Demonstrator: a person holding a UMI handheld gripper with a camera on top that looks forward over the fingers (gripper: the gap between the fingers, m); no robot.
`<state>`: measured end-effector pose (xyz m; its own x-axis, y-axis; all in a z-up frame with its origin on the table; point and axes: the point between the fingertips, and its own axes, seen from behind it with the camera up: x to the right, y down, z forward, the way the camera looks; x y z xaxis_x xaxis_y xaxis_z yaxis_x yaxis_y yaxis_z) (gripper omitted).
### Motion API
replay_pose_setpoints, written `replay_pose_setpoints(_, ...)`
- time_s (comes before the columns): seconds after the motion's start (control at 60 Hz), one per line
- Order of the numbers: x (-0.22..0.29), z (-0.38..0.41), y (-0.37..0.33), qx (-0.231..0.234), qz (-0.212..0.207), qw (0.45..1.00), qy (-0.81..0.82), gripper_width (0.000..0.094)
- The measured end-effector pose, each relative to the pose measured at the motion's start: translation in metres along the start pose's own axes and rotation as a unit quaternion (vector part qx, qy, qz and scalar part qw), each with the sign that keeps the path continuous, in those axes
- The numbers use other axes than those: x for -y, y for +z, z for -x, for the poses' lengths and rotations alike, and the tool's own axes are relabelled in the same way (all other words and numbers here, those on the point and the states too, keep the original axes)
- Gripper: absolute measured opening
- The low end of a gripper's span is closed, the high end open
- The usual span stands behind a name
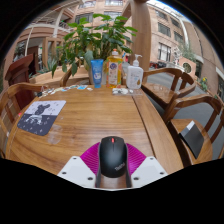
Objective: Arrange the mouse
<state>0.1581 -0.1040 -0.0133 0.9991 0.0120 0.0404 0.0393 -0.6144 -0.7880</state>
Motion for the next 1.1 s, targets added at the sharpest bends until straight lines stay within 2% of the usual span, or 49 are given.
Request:
replay_pose_setpoints(0.067, 0.001, -0.007, -0.002, -0.026, 0.003, 1.000, -0.005, 0.0340)
replay_pose_setpoints(0.167, 0.031, -0.017, -0.015, -0.060, -0.022, 0.998, 0.006, 0.0341)
replay_pose_setpoints(0.317, 0.148, -0.007, -0.061, -0.084, -0.127, 0.988, 0.032, 0.0340)
replay_pose_setpoints(0.433, 0.240, 0.052, -0.100, -0.057, -0.209, 0.976, 0.033, 0.0340)
replay_pose_setpoints(0.533, 0.276, 0.128, -0.101, -0.008, -0.227, 0.974, 0.018, 0.0337)
replay_pose_setpoints(0.6, 0.272, 0.182, -0.077, 0.024, -0.210, 0.977, -0.003, 0.0337)
replay_pose_setpoints(0.617, 0.256, 0.201, -0.066, 0.029, -0.207, 0.978, -0.006, 0.0336)
replay_pose_setpoints(0.667, 0.248, 0.232, -0.041, 0.049, -0.164, 0.985, -0.018, 0.0339)
replay_pose_setpoints(0.75, 0.194, 0.278, 0.008, 0.070, -0.093, 0.993, -0.030, 0.0341)
replay_pose_setpoints(0.85, 0.138, 0.310, 0.047, 0.073, -0.032, 0.996, -0.040, 0.0347)
replay_pose_setpoints(1.05, 0.080, 0.335, 0.078, 0.080, 0.039, 0.995, -0.033, 0.0429)
replay_pose_setpoints(1.1, 0.078, 0.336, 0.079, 0.079, 0.043, 0.995, -0.029, 0.0466)
